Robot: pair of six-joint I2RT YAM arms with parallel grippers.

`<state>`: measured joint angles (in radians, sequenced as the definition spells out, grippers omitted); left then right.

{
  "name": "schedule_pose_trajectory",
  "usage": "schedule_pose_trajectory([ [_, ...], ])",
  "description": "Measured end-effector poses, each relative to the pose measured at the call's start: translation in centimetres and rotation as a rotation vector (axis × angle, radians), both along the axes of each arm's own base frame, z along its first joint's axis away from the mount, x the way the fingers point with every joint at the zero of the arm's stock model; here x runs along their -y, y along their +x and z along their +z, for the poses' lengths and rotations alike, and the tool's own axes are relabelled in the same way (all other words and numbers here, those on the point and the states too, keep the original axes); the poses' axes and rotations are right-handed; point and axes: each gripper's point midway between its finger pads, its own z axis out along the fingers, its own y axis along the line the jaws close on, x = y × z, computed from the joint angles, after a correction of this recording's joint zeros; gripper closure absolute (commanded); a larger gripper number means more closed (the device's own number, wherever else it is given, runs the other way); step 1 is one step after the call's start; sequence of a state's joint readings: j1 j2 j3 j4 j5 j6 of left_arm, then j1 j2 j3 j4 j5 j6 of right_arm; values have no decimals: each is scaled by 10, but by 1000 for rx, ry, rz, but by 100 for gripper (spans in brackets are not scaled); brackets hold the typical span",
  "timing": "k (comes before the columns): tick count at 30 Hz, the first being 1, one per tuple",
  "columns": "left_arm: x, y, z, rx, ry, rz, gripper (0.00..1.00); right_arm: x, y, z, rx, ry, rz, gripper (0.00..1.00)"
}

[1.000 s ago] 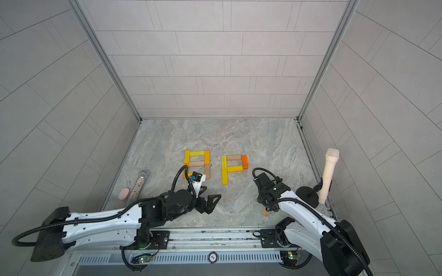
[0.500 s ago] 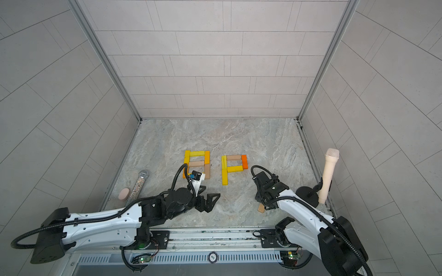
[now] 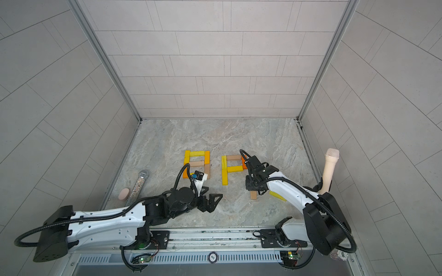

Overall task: Assemble the number 8 with building blocks
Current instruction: Assemble the building block at the center of the board.

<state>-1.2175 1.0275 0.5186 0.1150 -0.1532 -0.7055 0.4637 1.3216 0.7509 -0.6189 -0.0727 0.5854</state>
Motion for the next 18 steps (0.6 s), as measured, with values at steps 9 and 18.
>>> schedule_pose_trajectory([
  [9, 5, 2, -14, -45, 7, 21, 0, -13, 25, -17, -51, -31, 87, 70],
  [18, 9, 3, -9, -59, -34, 36, 1, -19, 42, -29, -42, -42, 104, 57],
])
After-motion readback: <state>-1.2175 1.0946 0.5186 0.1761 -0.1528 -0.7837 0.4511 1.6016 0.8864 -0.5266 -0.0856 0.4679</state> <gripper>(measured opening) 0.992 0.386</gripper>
